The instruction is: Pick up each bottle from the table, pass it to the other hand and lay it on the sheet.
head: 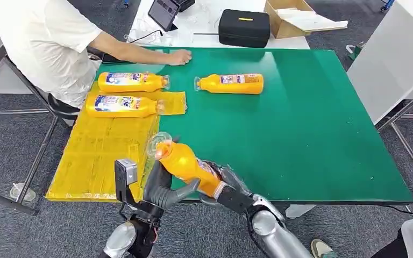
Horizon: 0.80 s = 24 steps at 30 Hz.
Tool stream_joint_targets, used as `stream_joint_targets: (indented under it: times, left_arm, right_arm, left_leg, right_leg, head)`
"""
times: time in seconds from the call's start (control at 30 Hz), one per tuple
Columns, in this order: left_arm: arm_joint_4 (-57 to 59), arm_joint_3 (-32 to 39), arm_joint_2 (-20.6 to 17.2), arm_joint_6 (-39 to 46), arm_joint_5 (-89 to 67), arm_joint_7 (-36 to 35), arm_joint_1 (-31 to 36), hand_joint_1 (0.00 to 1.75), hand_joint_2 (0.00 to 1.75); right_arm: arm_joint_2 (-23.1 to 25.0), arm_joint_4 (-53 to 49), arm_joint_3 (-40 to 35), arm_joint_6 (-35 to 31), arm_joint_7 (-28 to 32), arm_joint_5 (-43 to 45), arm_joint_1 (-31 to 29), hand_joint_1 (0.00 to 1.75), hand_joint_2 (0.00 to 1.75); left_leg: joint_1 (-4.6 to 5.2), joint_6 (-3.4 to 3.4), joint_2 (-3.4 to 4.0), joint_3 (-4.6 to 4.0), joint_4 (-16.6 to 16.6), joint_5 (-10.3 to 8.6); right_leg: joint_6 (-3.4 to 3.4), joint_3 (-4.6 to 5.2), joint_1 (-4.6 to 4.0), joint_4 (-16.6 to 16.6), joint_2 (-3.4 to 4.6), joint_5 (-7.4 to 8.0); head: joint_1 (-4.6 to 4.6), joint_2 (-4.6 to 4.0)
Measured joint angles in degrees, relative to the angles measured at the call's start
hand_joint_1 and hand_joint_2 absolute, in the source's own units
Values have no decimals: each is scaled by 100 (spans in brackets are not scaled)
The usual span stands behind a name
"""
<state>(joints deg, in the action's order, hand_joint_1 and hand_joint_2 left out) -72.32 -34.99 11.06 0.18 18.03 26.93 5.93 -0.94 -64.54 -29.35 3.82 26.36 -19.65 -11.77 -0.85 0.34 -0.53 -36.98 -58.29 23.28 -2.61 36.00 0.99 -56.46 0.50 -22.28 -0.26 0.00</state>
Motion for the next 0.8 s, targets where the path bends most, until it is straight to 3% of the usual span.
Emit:
stream_joint_targets:
  times: [0.1, 0.13, 0.33, 0.6, 0.63, 0.67, 0.7, 0.8]
  left_arm:
    - [-83, -2, 0, -11, 17, 52, -1, 3, 175]
    - [-96, -2, 0, -15, 44, 61, -1, 175, 175]
    - [-114, 11, 7, -249, 409, -57, 39, 175, 175]
    - [-37, 125, 9, -562, 822, -365, 122, 175, 175]
    - [-11, 120, 9, -503, 757, -385, 144, 175, 175]
    - [6, 111, 9, -459, 706, -387, 160, 175, 175]
    - [39, 105, 13, -428, 682, -387, 184, 175, 175]
    - [133, 98, 28, -376, 649, -391, 242, 175, 175]
  right_arm:
    - [-9, 13, -107, 239, 0, 158, -52, 175, 175]
    - [-11, 13, -142, 287, 0, 190, -67, 175, 175]
    - [-31, -7, -258, 586, -9, 630, -107, 175, 175]
    - [-33, -57, -273, 499, -103, 833, -153, 175, 175]
    - [-33, -66, -273, 455, -120, 827, -154, 150, 175]
    - [-31, -65, -276, 433, -133, 820, -154, 45, 175]
    - [-31, -68, -276, 409, -144, 818, -154, 7, 175]
    - [-22, -74, -280, 337, -155, 805, -157, 0, 175]
  left_leg:
    - [1, 0, 0, -1, 0, 0]
    - [1, 0, 0, -2, 0, 0]
    - [1, 0, 0, -3, 0, 1]
    - [0, 0, -1, -3, 0, 0]
    - [0, 1, -1, -3, 0, 0]
    - [1, 1, -1, -3, 0, 0]
    - [1, 1, -2, -3, 0, 0]
    - [1, 1, -2, -4, 0, 0]
  right_leg:
    - [0, 0, 1, 0, 0, 0]
    - [0, 1, 1, 0, 0, 0]
    - [0, 1, 0, 0, 0, 0]
    - [0, 1, 0, 0, -1, 0]
    - [0, 1, 0, -1, -1, 0]
    - [0, 1, 0, 0, -1, 0]
    - [0, 1, 1, 0, -1, 0]
    - [-1, 1, 1, 0, -1, 0]
  head:
    - [2, 0]
    - [2, 0]
    - [2, 0]
    - [2, 0]
    - [0, 0]
    - [0, 0]
    - [0, 2]
    - [2, 0]
